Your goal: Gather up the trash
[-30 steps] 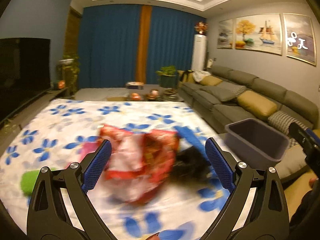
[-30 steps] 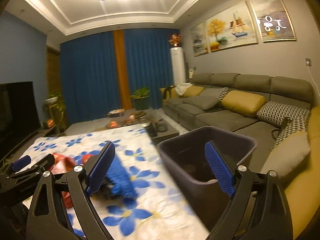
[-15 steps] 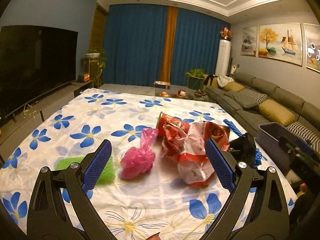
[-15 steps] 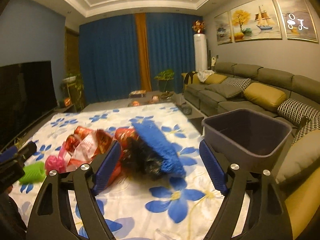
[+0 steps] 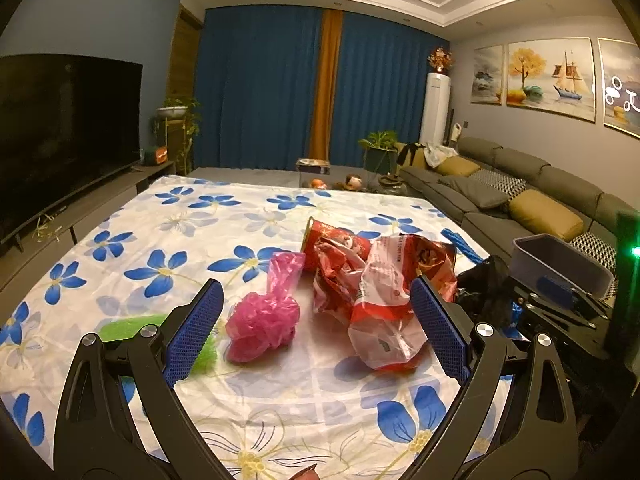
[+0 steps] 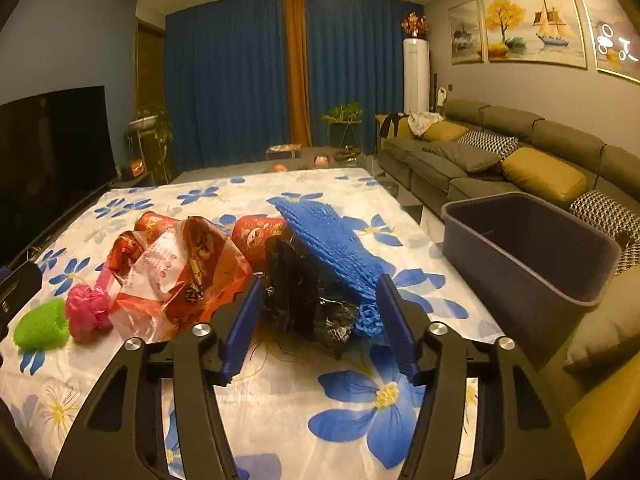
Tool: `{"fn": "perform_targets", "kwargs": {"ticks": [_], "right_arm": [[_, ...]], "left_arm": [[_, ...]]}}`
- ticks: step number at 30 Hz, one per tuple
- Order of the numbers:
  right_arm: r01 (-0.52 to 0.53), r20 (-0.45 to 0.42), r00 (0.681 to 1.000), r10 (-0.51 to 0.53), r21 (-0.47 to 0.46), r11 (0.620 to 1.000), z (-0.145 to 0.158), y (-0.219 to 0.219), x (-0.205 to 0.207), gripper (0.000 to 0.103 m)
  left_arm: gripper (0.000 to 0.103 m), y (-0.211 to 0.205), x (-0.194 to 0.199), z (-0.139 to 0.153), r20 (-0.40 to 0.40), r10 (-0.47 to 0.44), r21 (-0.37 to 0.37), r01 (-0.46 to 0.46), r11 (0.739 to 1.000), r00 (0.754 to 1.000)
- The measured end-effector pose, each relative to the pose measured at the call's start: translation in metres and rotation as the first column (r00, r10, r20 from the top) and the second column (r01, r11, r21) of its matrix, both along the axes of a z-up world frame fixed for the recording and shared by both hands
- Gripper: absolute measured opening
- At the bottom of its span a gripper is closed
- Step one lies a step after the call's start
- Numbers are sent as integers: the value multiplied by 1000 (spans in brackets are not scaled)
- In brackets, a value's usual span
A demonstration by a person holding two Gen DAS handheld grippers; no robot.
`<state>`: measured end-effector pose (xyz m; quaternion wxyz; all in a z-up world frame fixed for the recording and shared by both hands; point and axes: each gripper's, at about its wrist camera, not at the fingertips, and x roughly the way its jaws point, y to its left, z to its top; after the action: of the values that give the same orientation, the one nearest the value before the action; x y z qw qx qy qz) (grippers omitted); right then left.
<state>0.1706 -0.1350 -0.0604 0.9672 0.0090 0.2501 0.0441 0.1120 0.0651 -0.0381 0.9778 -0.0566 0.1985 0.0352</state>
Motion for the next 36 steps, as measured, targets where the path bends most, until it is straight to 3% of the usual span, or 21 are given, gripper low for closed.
{"fn": "perform_targets", "kwargs": {"ticks": [5, 7, 9, 13, 16, 28, 36], "right_arm": [[-28, -39, 999, 27, -8, 1000, -8, 4, 16, 38], [-49, -61, 997, 48, -12, 999, -12, 7, 20, 21], [-67, -59, 996, 66, -7, 998, -11, 8, 21, 10], [-93, -39, 995, 93, -1, 996, -7, 9, 14, 2], [-106, -5, 994, 106, 14, 994, 1, 9, 5, 1], [-158, 102, 983, 153, 41, 987, 37, 5, -30, 1], [-144, 70, 987, 142, 27, 989, 28, -4, -40, 1]], "left_arm": [[93, -4, 6, -2, -5, -18, 0, 18, 1000, 1000], [93, -6, 8, -5, -9, -24, 2, 24, 1000, 1000], [93, -7, 11, -7, -15, -26, 2, 26, 1000, 1000], [93, -10, 17, -10, -31, -47, -12, 46, 999, 998], [91, -11, 25, -14, -55, -70, -34, 68, 997, 996], [51, -15, 63, -40, -204, -162, -114, 141, 983, 966], [3, -21, 74, -50, -251, -236, -159, 201, 967, 939]]}}
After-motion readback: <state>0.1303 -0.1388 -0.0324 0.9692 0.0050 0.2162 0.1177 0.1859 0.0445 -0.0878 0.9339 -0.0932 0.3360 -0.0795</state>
